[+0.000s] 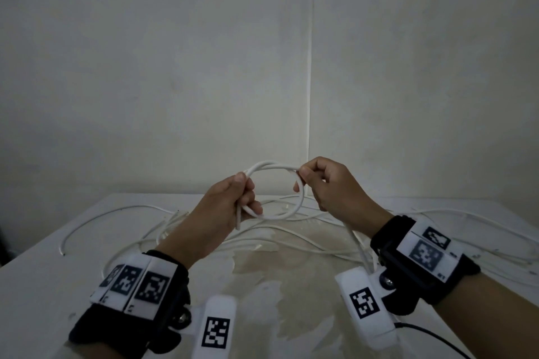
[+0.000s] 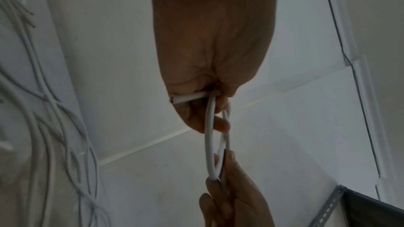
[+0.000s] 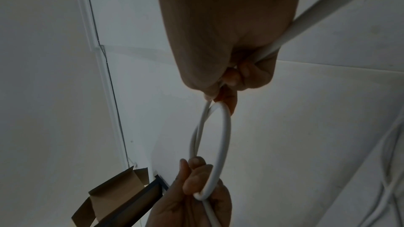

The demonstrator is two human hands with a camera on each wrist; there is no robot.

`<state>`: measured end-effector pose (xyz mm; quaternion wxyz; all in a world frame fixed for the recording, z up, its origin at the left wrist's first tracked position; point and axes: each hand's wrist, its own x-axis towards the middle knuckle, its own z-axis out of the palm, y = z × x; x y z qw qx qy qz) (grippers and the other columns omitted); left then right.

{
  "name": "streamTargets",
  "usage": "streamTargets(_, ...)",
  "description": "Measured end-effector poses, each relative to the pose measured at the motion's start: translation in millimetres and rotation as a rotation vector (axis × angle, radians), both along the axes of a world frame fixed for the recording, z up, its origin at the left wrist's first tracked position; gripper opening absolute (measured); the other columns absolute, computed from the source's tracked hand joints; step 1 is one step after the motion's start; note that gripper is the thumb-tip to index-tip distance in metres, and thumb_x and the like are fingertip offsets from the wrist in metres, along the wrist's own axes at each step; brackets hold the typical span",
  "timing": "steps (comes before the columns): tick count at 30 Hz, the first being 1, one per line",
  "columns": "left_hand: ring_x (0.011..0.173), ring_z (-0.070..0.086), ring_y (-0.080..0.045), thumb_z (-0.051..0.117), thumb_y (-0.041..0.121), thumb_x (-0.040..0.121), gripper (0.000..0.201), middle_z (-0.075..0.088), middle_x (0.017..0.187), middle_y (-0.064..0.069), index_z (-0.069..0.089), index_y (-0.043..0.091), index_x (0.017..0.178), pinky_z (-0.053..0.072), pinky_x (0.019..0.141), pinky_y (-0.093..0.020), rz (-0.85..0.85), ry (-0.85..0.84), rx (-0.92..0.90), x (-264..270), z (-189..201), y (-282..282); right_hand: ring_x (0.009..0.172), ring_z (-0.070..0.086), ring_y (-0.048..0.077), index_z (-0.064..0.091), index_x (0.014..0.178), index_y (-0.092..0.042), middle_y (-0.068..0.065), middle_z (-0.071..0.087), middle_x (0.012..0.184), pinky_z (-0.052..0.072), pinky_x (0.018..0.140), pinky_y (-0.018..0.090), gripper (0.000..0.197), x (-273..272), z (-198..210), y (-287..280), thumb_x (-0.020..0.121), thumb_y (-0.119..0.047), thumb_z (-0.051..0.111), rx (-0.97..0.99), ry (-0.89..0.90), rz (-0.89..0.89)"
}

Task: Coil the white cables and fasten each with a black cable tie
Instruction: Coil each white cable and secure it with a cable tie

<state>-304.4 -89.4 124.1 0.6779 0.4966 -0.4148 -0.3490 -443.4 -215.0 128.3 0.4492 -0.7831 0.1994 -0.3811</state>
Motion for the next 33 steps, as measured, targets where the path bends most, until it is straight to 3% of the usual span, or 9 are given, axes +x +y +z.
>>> streamTargets(4, 0.043, 0.044, -0.008, 0.026, 0.022, 0.101, 0.035, 0.036, 0.047, 0.007, 0.047, 0.008, 0.077, 0.056, 0.076, -0.031, -0.012, 0.060, -0.044, -4.7, 0.4, -1.6, 0.041, 0.050, -0.006, 0.053, 0.077, -0.011, 0.008, 0.067, 0.079, 0.037, 0.045, 0.006, 0.020, -2.7, 2.6, 0.8, 0.096, -0.011, 0.045, -0.014, -0.023, 0.001)
streamTargets(7, 0.042, 0.039, -0.005, 0.025, 0.024, 0.101, 0.036, 0.034, 0.047, 0.009, 0.047, 0.009, 0.076, 0.052, 0.062, -0.023, 0.040, -0.028, -0.033, -0.8, -2.6, -3.4, 0.038, 0.047, -0.001, 0.053, 0.078, -0.012, 0.006, 0.070, 0.080, 0.037, 0.043, 0.009, 0.019, -4.3, -0.7, 0.5, 0.096, -0.012, 0.045, 0.010, -0.009, 0.011)
streamTargets(9, 0.040, 0.035, -0.003, 0.025, 0.023, 0.101, 0.035, 0.033, 0.045, 0.010, 0.046, 0.010, 0.075, 0.047, 0.056, -0.019, 0.084, -0.109, -0.018, 2.2, -4.5, -5.0, 0.037, 0.033, 0.007, 0.053, 0.078, -0.013, -0.001, 0.072, 0.076, 0.029, 0.039, 0.015, 0.019, -4.3, -4.5, 0.0, 0.096, -0.014, 0.045, 0.040, -0.014, 0.026)
streamTargets(16, 0.038, 0.033, -0.002, 0.027, 0.026, 0.100, 0.036, 0.031, 0.043, 0.013, 0.043, 0.011, 0.071, 0.040, 0.055, -0.023, 0.162, -0.234, -0.024, 7.6, -4.4, -9.8, 0.039, 0.026, 0.009, 0.053, 0.078, -0.014, -0.001, 0.071, 0.076, 0.027, 0.038, 0.013, 0.019, 1.6, -6.6, -4.1, 0.095, -0.015, 0.046, 0.017, -0.050, 0.028)
streamTargets(20, 0.036, 0.035, -0.002, 0.028, 0.027, 0.100, 0.036, 0.030, 0.043, 0.012, 0.043, 0.011, 0.071, 0.033, 0.056, -0.029, 0.165, -0.195, -0.010, 10.4, -6.7, -9.4, 0.041, 0.039, 0.003, 0.053, 0.075, -0.016, -0.004, 0.057, 0.063, 0.032, 0.046, 0.010, 0.018, 2.2, -15.8, -7.1, 0.093, -0.016, 0.051, -0.127, -0.015, -0.026)
streamTargets(24, 0.033, 0.026, -0.002, 0.027, 0.024, 0.101, 0.037, 0.026, 0.042, 0.012, 0.040, 0.013, 0.069, 0.036, 0.042, -0.017, 0.233, 0.026, -0.069, 24.7, -9.8, -5.9, 0.052, 0.042, 0.004, 0.054, 0.086, -0.022, -0.011, 0.045, 0.060, 0.034, 0.058, 0.022, 0.012, -9.5, -27.9, -24.8, 0.095, -0.023, 0.047, -0.324, 0.130, -0.133)
streamTargets(26, 0.032, 0.024, -0.002, 0.027, 0.023, 0.102, 0.037, 0.025, 0.041, 0.011, 0.039, 0.012, 0.068, 0.035, 0.038, -0.014, 0.254, 0.115, -0.087, 33.7, -10.0, -2.2, 0.061, 0.050, 0.009, 0.056, 0.101, -0.019, -0.011, 0.051, 0.069, 0.033, 0.061, 0.028, 0.018, -18.5, -28.3, -33.7, 0.097, -0.027, 0.041, -0.468, 0.298, -0.252)
streamTargets(29, 0.031, 0.024, -0.001, 0.026, 0.023, 0.102, 0.038, 0.027, 0.039, 0.012, 0.038, 0.012, 0.068, 0.033, 0.037, -0.012, 0.284, 0.164, -0.114, 44.7, -6.2, 4.1, 0.084, 0.060, 0.029, 0.054, 0.110, -0.017, -0.001, 0.062, 0.101, 0.035, 0.066, 0.031, 0.026, -29.6, -20.8, -45.6, 0.099, -0.029, 0.034, -0.701, 0.466, -0.426)
streamTargets(33, 0.031, 0.023, -0.001, 0.027, 0.023, 0.102, 0.038, 0.027, 0.038, 0.012, 0.038, 0.013, 0.067, 0.032, 0.036, -0.013, 0.328, 0.111, -0.106, 46.2, -2.4, 4.6, 0.080, 0.057, 0.029, 0.055, 0.105, -0.013, 0.005, 0.061, 0.099, 0.032, 0.063, 0.029, 0.027, -35.5, -9.5, -64.9, 0.099, -0.027, 0.034, -0.722, 0.437, -0.527)
